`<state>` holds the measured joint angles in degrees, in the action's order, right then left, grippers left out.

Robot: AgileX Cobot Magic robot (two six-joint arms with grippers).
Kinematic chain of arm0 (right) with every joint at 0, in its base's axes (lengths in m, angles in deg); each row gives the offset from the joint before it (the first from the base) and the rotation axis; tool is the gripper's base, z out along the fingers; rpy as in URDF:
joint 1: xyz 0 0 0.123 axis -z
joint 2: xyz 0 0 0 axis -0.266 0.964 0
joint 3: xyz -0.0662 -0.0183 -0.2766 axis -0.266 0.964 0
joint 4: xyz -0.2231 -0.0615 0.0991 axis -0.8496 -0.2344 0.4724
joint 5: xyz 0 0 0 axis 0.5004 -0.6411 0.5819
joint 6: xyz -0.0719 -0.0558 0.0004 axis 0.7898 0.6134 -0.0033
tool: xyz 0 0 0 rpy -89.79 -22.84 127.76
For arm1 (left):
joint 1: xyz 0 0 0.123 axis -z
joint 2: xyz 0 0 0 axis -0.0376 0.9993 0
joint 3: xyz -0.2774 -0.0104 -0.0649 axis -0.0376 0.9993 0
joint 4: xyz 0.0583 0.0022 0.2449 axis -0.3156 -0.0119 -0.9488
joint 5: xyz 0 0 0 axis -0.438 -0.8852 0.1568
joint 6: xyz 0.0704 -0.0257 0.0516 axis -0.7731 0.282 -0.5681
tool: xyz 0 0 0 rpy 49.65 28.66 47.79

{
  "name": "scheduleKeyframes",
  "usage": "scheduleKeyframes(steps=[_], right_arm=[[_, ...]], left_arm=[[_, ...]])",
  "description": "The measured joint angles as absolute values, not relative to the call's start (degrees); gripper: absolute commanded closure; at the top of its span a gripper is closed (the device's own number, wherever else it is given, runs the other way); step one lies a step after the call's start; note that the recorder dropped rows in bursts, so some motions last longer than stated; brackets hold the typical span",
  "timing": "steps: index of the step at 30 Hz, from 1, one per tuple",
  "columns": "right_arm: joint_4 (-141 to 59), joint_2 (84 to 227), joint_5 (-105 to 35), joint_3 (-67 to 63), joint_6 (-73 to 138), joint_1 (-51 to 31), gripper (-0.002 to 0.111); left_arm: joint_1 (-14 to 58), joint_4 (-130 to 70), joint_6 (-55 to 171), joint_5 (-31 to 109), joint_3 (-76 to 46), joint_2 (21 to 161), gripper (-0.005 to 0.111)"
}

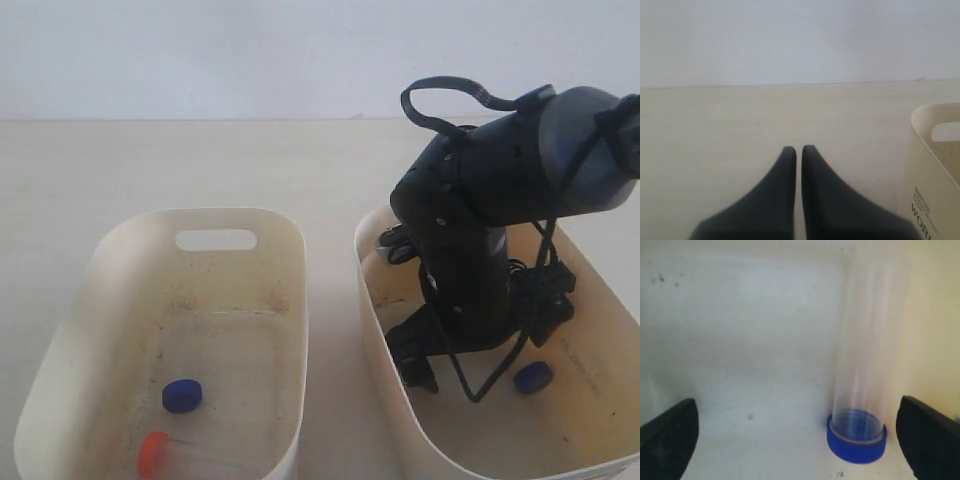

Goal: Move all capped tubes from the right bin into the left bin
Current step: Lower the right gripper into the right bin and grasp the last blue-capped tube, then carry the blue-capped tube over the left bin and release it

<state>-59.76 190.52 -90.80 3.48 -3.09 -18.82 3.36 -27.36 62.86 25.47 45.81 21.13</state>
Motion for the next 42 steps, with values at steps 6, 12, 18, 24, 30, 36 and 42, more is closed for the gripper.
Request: scheduleKeyframes(steps=[6,12,18,24,30,36,42], right_arm=[[-60.91,192.71,-87.94,3.11,-3.09,-18.82,0.005],[-60.72,194.98,-89.07,1.97,-1.79,-18.82,0.005],[-57.71,195.11,-89.00,1.80,3.63,-18.48,0.032],[-55.48,195.77,-88.87,1.80,4.68,-18.45,0.074],[-55.25,196.22,-89.41,1.80,3.96,-18.45,0.098],[-55.25,196.22,-89.44,1.80,4.54,-18.45,0.108],[-55.35,195.82,-90.74,1.55,5.74,-18.45,0.108]], left_arm=[[3.36,-27.36,62.86,25.47,45.81,21.13,0.102],[3.36,-27.36,62.86,25.47,45.81,21.13,0.102],[3.36,-27.36,62.86,25.47,45.81,21.13,0.102],[3.36,-27.36,62.86,25.47,45.81,21.13,0.102],[3.36,-27.36,62.86,25.47,45.81,21.13,0.102],[3.36,-27.36,62.86,25.47,45.81,21.13,0.102],[3.36,-27.36,62.86,25.47,45.81,21.13,0.102]])
